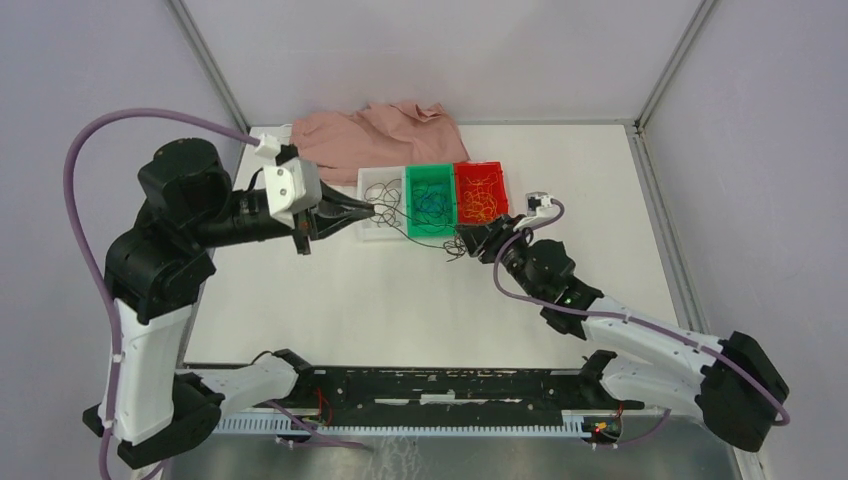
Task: Untangle the cables
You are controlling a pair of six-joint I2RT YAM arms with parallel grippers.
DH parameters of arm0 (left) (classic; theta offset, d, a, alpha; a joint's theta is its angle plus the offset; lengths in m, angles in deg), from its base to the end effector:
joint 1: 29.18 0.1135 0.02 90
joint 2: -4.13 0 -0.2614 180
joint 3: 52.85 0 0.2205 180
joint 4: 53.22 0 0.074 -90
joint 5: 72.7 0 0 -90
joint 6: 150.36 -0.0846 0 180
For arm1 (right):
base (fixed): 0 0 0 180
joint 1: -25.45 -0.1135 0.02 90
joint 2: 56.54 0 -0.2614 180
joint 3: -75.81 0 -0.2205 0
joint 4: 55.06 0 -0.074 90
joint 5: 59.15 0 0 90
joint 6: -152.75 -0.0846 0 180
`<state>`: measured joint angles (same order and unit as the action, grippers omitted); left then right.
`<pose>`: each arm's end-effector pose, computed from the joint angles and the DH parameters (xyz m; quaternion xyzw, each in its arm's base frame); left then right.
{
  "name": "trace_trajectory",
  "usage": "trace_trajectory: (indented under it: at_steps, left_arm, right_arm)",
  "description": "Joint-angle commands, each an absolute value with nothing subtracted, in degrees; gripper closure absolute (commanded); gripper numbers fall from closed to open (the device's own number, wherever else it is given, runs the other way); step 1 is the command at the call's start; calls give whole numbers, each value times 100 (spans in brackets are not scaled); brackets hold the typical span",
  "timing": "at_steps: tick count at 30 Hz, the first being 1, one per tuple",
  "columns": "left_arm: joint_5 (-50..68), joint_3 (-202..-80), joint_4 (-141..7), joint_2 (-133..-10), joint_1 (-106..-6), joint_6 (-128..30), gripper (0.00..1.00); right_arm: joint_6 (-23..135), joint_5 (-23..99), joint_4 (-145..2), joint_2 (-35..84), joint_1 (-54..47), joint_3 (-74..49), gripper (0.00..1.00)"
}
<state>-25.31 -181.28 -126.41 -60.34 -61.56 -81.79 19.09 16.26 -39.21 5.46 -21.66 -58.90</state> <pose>0.0864 -0.1226 0.5256 0.5311 0.5263 -0.3331 0.5745 0.1955 0.1792 0.2786 0.0678 0.7090 0.4320 0.5533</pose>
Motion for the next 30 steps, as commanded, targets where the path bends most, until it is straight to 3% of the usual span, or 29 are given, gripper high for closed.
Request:
trace_trajectory:
  at_steps: [1, 4, 6, 11, 16, 20, 22, 24, 27, 30]
  left_arm:
    - [-1731, -17516, -12880, -5662, -6178, -9173, 97]
    - [-1114, -16919, -12964, -5446, -6181, -9392, 97]
    - [-619, -16369, -12800, -5294, -6180, -9477, 97]
    - [738, -15124, -12165, -4824, -6178, -10184, 97]
    - [1836, -13800, -11586, -4385, -6178, -11094, 97]
    - [1972, -13540, -11548, -4331, -6170, -11115, 97]
    - [1947, -13595, -11485, -4358, -6171, -11051, 97]
    - [1914, -13664, -11326, -4360, -6170, -10957, 97]
    - [1837, -13797, -11262, -4376, -6170, -10803, 97]
    - [1741, -13817, -11391, -4382, -6170, -10686, 97]
  right_arm:
    - [1807, 1714, -4680, -101, -2122, -5749, 63]
    - [2038, 1703, -5605, -314, -2119, -5532, 79]
    - [2170, 1882, -5872, -412, -2122, -5519, 80]
    - [2368, 2496, -6627, -669, -2121, -5597, 71]
    - [2511, 2704, -7526, -1088, -2121, -5527, 72]
    - [2678, 2937, -8110, -1387, -2122, -5324, 73]
    - [2839, 3283, -8432, -1381, -2122, -5079, 57]
    - [3002, 3471, -8864, -1268, -2122, -4794, 51]
    - [3040, 3491, -9412, -1108, -2124, -4503, 52]
    - [3094, 3415, -9680, -1036, -2119, -4395, 63]
